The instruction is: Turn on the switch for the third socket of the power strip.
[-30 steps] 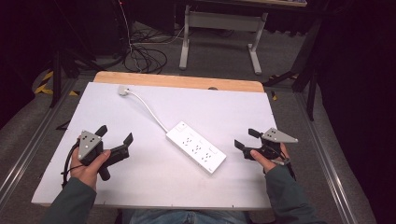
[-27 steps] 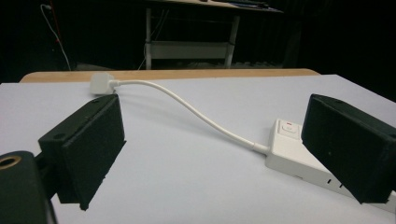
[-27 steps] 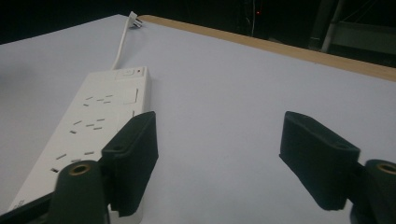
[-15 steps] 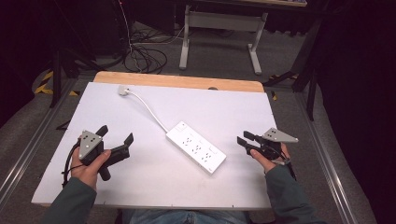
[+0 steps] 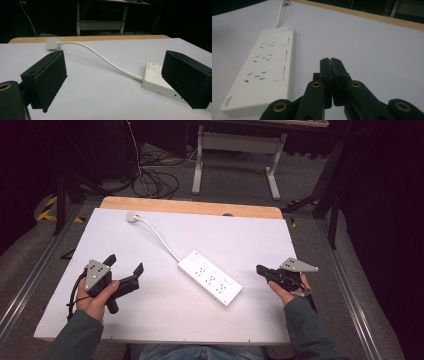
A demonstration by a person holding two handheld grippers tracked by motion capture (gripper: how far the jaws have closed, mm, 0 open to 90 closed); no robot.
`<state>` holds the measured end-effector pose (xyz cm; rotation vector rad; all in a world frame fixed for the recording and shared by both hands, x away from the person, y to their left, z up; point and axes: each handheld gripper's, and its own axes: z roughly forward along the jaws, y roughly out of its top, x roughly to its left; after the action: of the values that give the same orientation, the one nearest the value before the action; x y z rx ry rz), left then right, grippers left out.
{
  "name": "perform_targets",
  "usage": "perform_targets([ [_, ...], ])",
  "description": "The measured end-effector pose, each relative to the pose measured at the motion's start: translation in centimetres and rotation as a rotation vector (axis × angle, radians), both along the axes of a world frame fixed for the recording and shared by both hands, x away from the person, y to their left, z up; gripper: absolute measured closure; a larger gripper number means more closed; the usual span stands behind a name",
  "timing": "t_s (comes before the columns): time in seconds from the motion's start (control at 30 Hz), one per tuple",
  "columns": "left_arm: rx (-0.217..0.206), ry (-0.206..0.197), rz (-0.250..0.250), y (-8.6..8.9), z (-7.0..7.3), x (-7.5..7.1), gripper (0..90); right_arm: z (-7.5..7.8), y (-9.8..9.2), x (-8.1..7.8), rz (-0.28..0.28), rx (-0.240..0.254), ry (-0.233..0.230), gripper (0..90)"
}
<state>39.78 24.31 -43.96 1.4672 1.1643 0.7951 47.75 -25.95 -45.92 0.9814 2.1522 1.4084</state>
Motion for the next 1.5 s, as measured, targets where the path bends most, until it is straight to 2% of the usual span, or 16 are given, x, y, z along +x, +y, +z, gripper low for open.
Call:
perform_targets([
  [0.37,0.004,0.004,-0.005,-0.1,0.0,0.0,6.7,-0.1,0.3,0.1,0.025,-0.041,0.008,90.0],
  [0.57,0.011,0.005,-0.008,-0.1,0.0,0.0,6.7,-0.3,0.4,0.1,0.019,-0.06,0.014,90.0],
  [1.5,0.011,0.007,0.035,1.1,-0.1,-1.3,6.7,-0.2,2.3,1.3,0.08,-0.077,0.009,90.0],
])
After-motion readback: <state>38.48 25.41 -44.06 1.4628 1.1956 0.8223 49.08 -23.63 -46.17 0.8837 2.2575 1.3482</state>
